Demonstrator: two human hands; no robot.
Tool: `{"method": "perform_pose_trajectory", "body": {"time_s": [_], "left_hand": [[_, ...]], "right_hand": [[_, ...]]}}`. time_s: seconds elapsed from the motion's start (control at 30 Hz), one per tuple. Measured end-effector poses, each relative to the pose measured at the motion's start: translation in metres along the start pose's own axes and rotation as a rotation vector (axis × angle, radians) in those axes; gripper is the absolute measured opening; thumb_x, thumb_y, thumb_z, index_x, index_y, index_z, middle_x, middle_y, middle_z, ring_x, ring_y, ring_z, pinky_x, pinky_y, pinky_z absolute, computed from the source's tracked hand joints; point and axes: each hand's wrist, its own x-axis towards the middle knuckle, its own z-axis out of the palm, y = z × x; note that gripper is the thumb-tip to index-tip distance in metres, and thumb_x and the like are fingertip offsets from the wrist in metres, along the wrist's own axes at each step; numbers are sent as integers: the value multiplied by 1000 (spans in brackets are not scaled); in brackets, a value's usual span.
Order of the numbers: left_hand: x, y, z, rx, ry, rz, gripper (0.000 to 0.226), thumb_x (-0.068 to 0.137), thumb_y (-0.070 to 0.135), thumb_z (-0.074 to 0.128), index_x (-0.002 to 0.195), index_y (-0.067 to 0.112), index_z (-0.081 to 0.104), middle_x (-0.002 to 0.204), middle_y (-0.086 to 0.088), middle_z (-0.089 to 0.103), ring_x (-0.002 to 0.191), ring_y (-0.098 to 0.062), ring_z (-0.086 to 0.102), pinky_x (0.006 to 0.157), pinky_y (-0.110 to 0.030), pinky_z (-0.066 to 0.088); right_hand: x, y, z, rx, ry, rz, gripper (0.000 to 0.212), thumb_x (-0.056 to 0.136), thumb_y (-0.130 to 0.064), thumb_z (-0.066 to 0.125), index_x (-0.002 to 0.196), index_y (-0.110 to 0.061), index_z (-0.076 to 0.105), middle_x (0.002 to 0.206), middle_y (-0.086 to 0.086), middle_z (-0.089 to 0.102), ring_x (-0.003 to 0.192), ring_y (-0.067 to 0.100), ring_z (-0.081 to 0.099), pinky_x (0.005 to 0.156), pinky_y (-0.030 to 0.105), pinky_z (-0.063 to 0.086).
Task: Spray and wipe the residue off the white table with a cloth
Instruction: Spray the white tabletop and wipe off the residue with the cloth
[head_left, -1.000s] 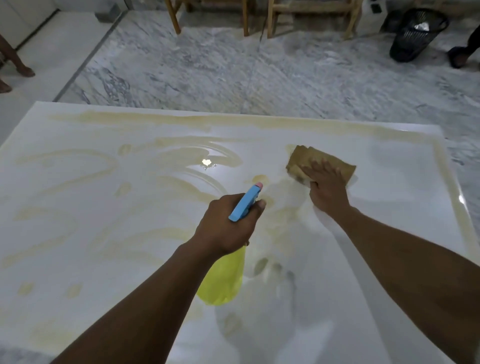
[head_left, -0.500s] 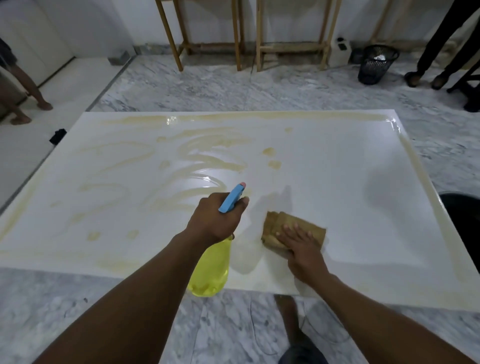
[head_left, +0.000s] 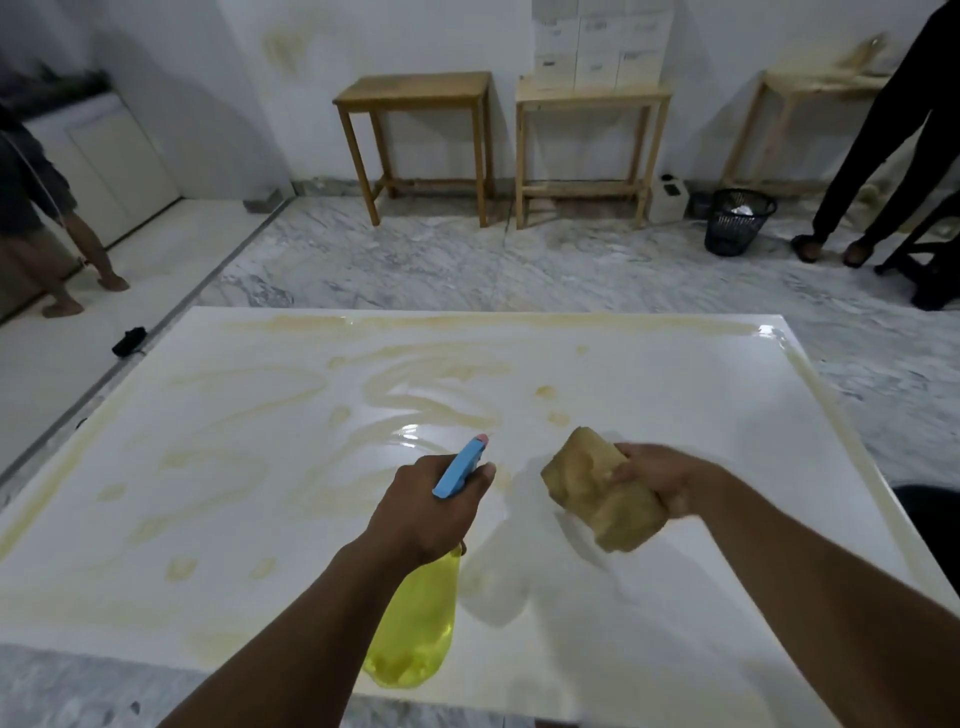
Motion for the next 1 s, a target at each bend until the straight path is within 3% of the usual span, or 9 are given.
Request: {"method": "perform_pose_trajectory", "body": {"time_s": [0.07, 0.17, 0.23, 0.33, 0.47, 0.57, 0.77, 1.0], "left_hand": [[32, 4, 1, -10, -17, -9, 39, 100, 50, 57, 74, 20, 56, 59, 1, 57, 49, -20, 72, 54, -20, 47], [85, 10, 4, 31, -2, 33, 42, 100, 51, 56, 68, 24, 50, 55, 2, 59, 50, -17, 71, 55, -25, 50], [118, 13, 5, 50, 28, 54, 43, 99, 53, 55, 68, 23, 51, 58, -3, 63, 53, -23, 70, 60, -41, 57], [161, 9, 12, 31, 66, 51, 45, 96, 55, 54, 70, 19, 53, 63, -9, 65, 57, -30, 68, 65, -55, 58], [181, -4, 24, -2, 71, 45, 42, 97, 52, 56, 73, 18, 50, 62, -12, 61, 58, -35, 67, 64, -57, 56], [178, -13, 29, -41, 54, 11, 44, 99, 47, 59, 70, 15, 52, 61, -13, 61, 55, -32, 68, 64, -54, 58], [139, -20, 12, 18, 57, 20, 43, 101, 43, 60, 72, 11, 55, 58, -5, 63, 47, -10, 69, 54, -24, 52], [29, -49, -14, 95, 69, 42, 48, 100, 46, 58, 75, 5, 56, 62, -14, 69, 47, -13, 70, 60, -33, 56]], "right_hand": [[36, -47, -37, -151, -10, -71, 45, 76, -4, 69, 115, 13, 53, 112, 26, 63, 93, 36, 62, 78, 50, 56], [86, -124, -76, -420, 294, -167, 46, 73, -16, 61, 115, 2, 59, 106, 20, 59, 76, 23, 60, 59, 29, 49], [130, -161, -99, -599, 471, -245, 48, 76, -25, 57, 121, -7, 62, 106, 15, 60, 81, 26, 60, 64, 29, 43], [211, -175, -134, -884, 633, -226, 49, 95, -9, 43, 142, -17, 52, 137, 15, 56, 117, 35, 57, 87, 35, 45], [280, -102, -138, -1027, 538, -133, 51, 100, -10, 39, 151, -19, 40, 160, 12, 33, 146, 33, 31, 116, 40, 23], [283, -49, -112, -1140, 636, -250, 58, 96, -11, 40, 149, -32, 41, 164, 1, 25, 153, 29, 13, 120, 53, 7], [216, 19, -40, -1137, 563, -354, 63, 84, -17, 34, 143, -32, 50, 157, 3, 40, 150, 32, 23, 119, 54, 14], [95, 141, 95, -1143, 527, -364, 69, 80, -17, 43, 145, -36, 45, 158, -5, 35, 151, 29, 22, 118, 55, 14]]}}
